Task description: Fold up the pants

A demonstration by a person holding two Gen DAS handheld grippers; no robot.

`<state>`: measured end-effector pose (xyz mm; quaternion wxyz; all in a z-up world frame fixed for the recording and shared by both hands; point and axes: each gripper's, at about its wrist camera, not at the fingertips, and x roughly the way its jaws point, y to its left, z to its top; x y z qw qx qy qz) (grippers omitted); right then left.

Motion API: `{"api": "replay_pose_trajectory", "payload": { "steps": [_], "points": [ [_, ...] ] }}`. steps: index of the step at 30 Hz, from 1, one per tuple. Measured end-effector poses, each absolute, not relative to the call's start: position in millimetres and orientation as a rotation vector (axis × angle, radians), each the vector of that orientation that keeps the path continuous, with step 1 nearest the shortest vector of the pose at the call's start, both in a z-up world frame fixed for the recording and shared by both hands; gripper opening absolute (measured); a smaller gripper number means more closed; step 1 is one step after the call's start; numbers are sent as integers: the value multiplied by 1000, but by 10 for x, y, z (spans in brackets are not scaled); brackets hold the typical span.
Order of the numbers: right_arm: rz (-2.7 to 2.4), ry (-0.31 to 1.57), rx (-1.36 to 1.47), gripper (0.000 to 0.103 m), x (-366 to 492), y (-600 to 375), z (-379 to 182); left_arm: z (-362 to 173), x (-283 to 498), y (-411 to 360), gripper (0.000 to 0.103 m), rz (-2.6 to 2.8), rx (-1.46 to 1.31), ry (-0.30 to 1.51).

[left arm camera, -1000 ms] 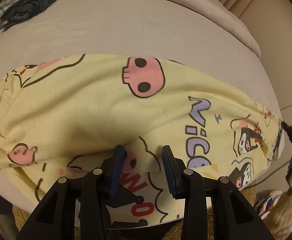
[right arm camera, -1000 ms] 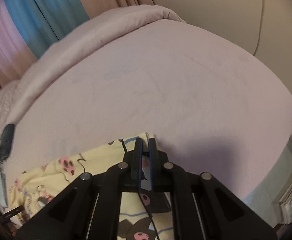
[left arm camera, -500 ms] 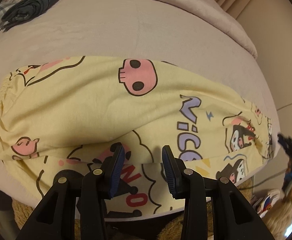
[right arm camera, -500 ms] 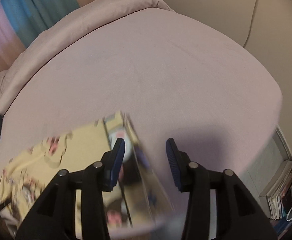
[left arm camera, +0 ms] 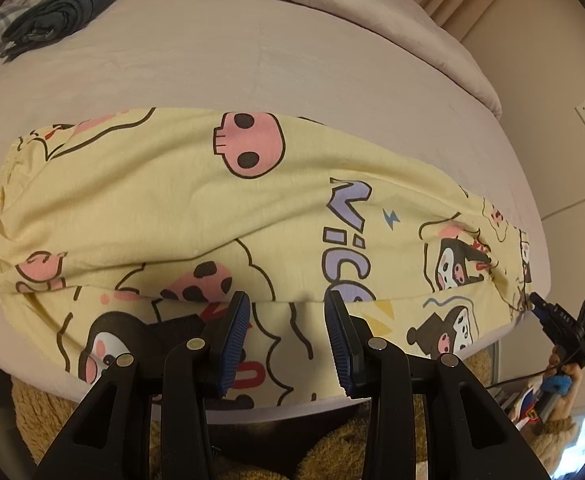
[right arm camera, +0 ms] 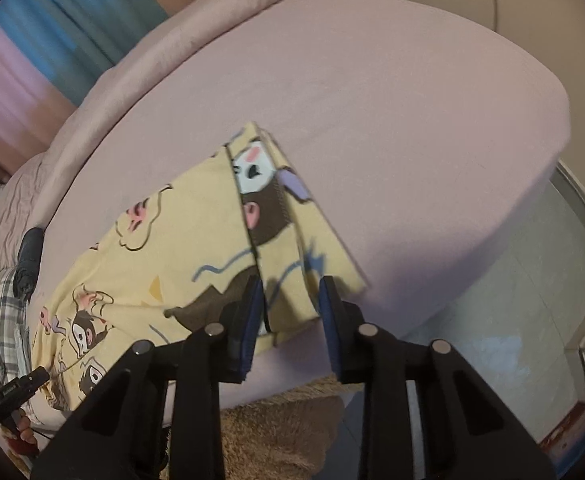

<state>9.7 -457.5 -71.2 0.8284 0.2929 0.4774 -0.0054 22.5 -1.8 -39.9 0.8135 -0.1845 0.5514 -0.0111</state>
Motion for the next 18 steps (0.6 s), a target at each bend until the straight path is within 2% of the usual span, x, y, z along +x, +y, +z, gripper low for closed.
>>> {"api": "replay_pose_trajectory", "payload": {
  "steps": [4, 5, 6, 13, 18],
  "points": [
    [-44, 1049, 550, 26, 226, -4482, -800, -396, 190, 11, 37, -2, -400, 1173],
    [-53, 1042, 542, 22, 229, -4478, -803, -392, 178, 24, 37, 2, -403, 1173],
    [-64, 1028, 536, 9, 224, -4483, -786, -387, 171, 36, 37, 6, -404, 1174],
    [-82, 866, 634, 7, 156, -4781, -431, -321, 98, 144, 37, 26, -407, 1157],
    [-111, 922, 608, 8, 350, -4858, -530, -396, 72, 291, 37, 48, -434, 1181]
  ]
}}
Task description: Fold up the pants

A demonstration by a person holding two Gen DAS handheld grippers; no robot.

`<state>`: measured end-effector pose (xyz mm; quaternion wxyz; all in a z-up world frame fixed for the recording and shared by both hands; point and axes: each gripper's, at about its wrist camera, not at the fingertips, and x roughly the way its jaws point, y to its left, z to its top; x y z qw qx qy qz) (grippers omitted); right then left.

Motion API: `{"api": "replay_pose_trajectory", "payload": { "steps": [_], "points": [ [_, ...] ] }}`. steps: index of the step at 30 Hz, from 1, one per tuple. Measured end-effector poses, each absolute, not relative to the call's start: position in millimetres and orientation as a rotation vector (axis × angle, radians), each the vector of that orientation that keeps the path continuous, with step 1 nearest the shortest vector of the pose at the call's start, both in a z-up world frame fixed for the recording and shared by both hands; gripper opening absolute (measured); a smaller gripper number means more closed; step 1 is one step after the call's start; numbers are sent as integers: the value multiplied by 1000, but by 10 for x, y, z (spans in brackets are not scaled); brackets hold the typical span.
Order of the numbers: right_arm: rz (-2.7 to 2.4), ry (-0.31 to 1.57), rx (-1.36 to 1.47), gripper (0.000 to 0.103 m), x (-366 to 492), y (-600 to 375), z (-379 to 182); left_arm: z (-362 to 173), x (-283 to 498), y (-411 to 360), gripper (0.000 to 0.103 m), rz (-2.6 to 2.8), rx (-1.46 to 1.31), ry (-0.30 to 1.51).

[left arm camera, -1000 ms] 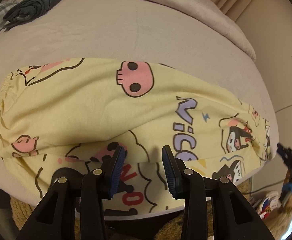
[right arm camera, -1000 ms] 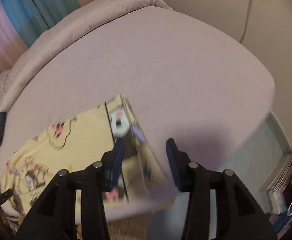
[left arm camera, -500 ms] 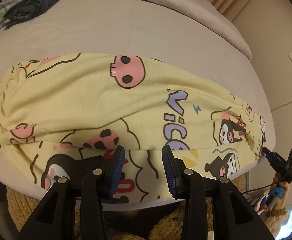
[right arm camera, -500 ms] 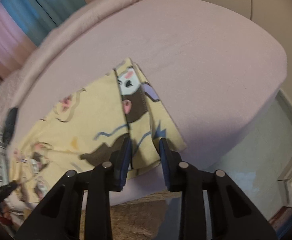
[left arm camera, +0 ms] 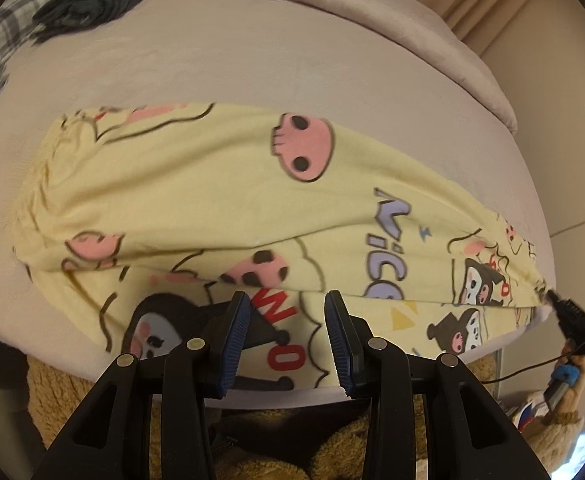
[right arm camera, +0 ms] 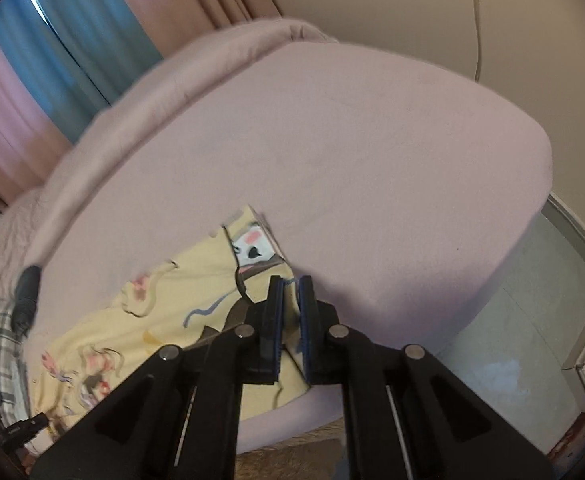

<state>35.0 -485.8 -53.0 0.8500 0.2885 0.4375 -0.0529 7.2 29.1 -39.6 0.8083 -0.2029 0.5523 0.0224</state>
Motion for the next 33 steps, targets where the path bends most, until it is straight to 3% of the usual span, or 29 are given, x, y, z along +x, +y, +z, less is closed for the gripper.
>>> {"api": "replay_pose_trajectory", "payload": {
  "steps": [3, 6, 7, 9, 18, 20, 27, 33],
  "points": [
    [-139, 1012, 570, 9, 398, -4733, -767, -445, 22, 377, 37, 51, -453, 1198],
    [-167, 1018, 523, 18, 329, -4702, -777, -444, -31, 443, 37, 74, -460, 1201],
    [-177, 1029, 498, 34, 329, -4676, -741, -427, -48, 459, 37, 75, -463, 1197],
    [-201, 1023, 425, 54, 302, -4580, -585, -398, -70, 433, 37, 55, -475, 1178],
    [188, 893, 255, 54, 127, -3202, 84, -455, -63, 42, 35, -76, -439, 1138],
    [308, 905, 248, 52, 131, -2774, 63, -470, -87, -6, 30, -87, -423, 1126],
    [574, 1035, 419, 44, 137, -1708, -389, -572, -132, 102, 29, -92, -500, 1135],
    [461, 966, 475, 44, 39, -1923, -523, -677, -110, 111, 29, -116, -527, 1167]
  ]
}}
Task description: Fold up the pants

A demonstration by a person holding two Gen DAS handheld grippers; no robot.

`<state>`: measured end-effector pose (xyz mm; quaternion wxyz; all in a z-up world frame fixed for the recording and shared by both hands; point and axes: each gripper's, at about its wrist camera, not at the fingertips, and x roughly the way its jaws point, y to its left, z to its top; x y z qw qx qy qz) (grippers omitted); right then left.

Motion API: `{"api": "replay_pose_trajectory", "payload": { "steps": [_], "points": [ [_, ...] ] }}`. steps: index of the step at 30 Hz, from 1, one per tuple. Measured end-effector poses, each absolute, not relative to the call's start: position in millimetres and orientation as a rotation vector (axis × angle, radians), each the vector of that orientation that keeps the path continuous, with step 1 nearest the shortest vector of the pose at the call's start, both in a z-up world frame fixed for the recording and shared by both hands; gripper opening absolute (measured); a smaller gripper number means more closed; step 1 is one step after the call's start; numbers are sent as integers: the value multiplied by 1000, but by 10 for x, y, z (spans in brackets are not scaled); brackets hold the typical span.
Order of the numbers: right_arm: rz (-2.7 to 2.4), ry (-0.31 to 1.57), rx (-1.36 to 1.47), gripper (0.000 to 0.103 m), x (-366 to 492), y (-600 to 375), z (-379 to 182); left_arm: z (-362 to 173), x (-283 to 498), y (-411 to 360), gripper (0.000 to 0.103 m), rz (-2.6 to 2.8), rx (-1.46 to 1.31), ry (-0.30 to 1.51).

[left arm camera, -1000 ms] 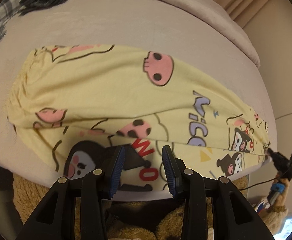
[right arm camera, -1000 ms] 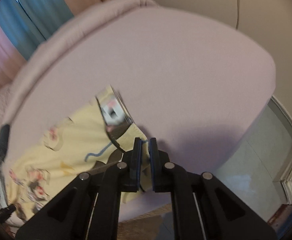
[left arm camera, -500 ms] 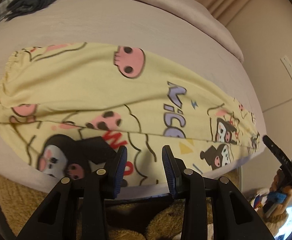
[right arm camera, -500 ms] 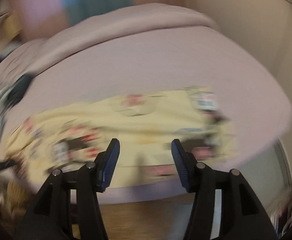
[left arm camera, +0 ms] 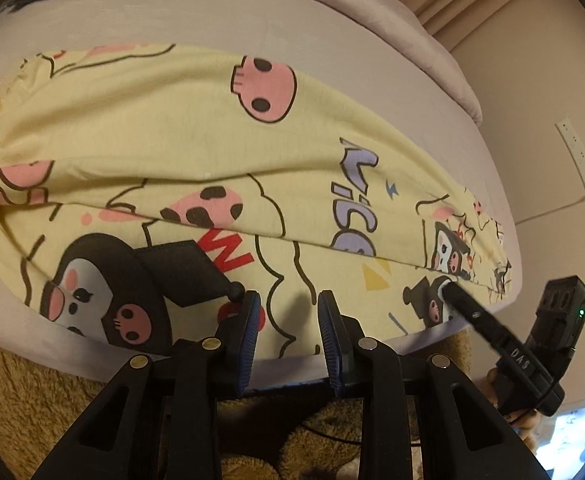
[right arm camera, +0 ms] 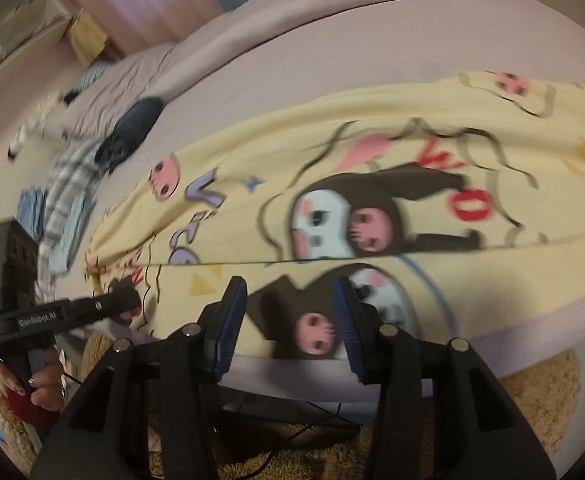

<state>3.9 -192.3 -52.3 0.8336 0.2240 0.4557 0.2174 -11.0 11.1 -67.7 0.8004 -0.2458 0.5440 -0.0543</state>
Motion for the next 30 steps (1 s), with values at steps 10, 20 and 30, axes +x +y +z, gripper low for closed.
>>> {"api": "replay_pose_trajectory", "payload": {
  "steps": [10, 20, 30],
  "points": [
    [333, 916, 609, 45, 100, -2467, -579, -682, -91, 119, 29, -123, -562, 1170],
    [348, 849, 657, 47, 203, -2229, -551, -650, -94, 97, 29, -126, -605, 1165],
    [382, 847, 718, 4, 285, -2123, -565, -644, -49, -40, 29, -147, -620, 1160]
  ]
}}
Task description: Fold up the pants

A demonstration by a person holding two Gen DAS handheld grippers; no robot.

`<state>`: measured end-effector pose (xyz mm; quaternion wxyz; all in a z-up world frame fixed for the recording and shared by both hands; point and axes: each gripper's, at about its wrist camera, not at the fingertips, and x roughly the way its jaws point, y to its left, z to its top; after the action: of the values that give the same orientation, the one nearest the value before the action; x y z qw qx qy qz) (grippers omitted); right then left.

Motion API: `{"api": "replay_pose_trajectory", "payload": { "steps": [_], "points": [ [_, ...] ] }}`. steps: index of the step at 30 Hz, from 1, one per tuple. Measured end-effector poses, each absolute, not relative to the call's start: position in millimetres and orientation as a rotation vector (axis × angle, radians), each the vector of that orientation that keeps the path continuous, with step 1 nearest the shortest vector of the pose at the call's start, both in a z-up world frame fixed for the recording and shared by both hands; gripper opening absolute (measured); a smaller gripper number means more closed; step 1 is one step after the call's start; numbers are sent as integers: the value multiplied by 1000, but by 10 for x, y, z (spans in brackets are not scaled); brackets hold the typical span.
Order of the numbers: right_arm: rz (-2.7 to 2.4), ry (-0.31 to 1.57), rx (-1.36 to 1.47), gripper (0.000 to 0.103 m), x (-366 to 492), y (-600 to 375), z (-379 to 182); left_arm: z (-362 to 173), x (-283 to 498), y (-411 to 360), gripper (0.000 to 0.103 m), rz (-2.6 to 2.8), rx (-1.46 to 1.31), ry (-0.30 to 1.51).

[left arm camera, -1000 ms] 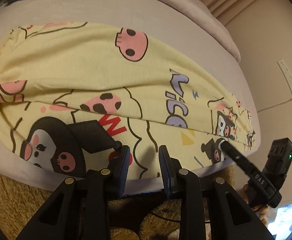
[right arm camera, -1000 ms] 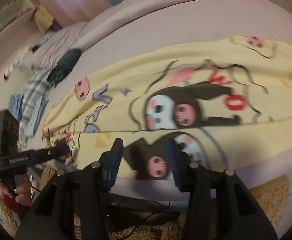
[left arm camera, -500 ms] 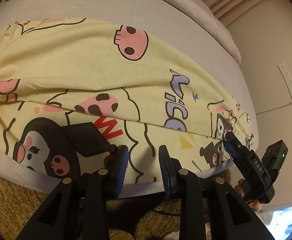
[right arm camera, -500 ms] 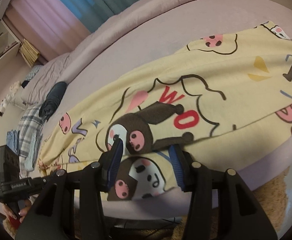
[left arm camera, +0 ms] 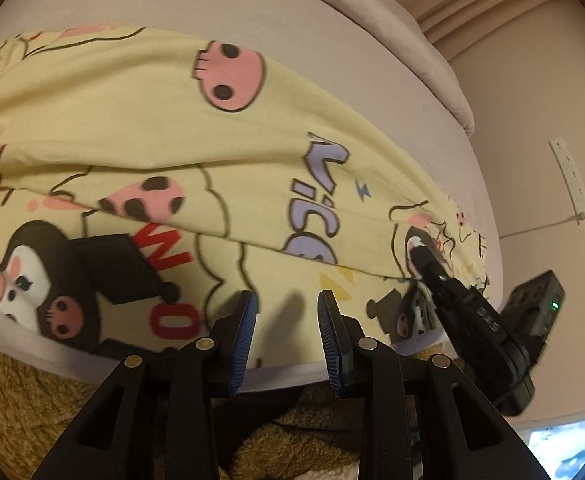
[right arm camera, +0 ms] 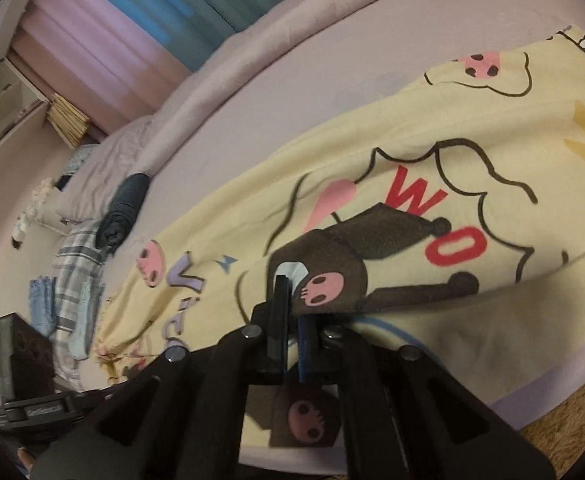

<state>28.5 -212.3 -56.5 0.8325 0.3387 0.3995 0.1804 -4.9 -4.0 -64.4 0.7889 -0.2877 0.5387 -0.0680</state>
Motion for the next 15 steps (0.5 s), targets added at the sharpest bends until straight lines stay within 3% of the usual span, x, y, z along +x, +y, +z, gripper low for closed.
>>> {"api": "replay_pose_trajectory", "payload": {
  "steps": [8, 15],
  "points": [
    [436, 763, 775, 3, 112, -2239, -337, -771, 168, -134, 34, -236, -795, 1152],
    [458, 748, 805, 3, 26, -2279, -303, -891, 196, 401, 34, -95, -997, 1076]
  ]
}}
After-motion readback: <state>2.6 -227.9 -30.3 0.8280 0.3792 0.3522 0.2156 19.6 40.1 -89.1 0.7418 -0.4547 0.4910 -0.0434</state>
